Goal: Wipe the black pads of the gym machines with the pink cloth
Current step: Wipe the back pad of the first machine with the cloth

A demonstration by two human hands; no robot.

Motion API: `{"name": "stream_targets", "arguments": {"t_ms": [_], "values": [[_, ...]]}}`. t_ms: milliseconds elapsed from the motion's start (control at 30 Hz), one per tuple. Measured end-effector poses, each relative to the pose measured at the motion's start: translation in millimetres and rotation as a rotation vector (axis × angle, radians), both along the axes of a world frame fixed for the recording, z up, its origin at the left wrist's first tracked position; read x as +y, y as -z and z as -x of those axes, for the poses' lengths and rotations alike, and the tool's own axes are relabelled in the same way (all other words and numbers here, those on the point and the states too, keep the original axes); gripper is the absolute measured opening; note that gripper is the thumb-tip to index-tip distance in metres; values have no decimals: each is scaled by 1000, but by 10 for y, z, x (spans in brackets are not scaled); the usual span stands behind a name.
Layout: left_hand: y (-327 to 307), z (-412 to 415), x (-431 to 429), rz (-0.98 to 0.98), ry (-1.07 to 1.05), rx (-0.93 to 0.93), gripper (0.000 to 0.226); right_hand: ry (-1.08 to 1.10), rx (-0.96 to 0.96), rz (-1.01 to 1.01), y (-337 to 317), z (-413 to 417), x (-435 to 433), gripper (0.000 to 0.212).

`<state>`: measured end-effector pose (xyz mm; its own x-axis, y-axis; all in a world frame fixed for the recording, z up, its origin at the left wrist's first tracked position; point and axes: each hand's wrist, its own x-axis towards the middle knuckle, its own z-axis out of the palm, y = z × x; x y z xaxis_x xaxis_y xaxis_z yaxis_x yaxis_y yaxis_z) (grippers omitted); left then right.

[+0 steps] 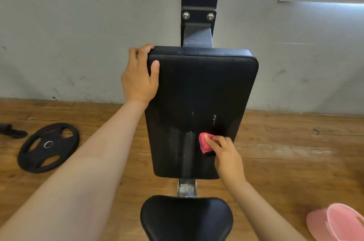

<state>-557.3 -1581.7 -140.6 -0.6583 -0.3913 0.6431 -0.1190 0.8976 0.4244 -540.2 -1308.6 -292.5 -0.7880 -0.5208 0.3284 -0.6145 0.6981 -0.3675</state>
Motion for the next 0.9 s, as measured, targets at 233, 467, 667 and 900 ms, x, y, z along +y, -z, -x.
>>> {"name": "stream_targets", "arguments": {"t_ms": [233, 467, 667, 900], "values": [[24, 12, -2, 11, 3, 22, 53, 110, 118, 400, -799, 253, -82, 68], [9, 7, 13, 0, -3, 19, 56, 71, 179, 30, -295, 148, -41, 70], [-1, 1, 23, 0, -4, 22, 58, 98, 6, 17, -92, -97, 3, 75], [8, 4, 21, 0, -3, 26, 56, 116, 114, 421, -847, 267, -171, 70]]}}
